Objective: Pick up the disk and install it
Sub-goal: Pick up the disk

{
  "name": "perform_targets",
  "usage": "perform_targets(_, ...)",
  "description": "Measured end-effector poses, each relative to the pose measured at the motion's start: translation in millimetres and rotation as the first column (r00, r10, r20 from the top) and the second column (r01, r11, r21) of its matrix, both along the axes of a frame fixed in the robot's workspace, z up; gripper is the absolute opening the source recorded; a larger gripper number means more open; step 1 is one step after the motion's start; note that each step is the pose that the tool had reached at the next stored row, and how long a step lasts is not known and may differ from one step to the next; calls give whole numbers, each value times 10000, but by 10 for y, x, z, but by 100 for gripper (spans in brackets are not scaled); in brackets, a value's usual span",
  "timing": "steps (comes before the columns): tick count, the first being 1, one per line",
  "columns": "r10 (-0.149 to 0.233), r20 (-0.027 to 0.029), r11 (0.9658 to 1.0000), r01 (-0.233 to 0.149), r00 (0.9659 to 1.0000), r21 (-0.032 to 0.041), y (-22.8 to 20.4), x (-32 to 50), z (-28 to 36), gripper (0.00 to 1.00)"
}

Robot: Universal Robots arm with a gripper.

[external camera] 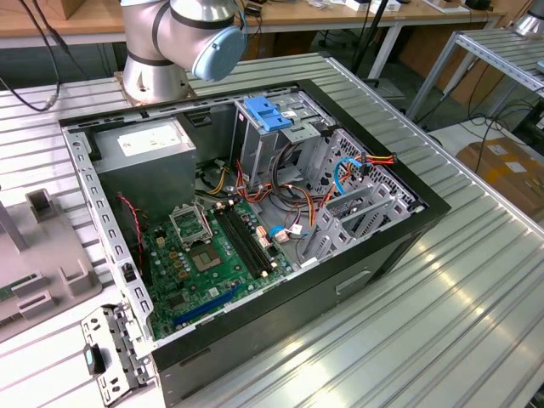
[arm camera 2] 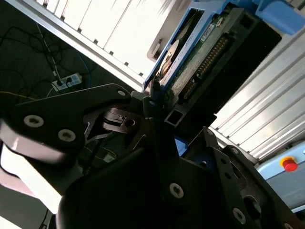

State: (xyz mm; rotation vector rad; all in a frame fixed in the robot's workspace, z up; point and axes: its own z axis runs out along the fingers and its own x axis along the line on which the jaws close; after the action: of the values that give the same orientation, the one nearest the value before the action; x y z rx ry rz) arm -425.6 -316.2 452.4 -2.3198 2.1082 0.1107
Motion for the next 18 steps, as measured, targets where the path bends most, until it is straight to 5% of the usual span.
perform_targets(18,0,-1,10000,0,10000,0,0,0,193,37)
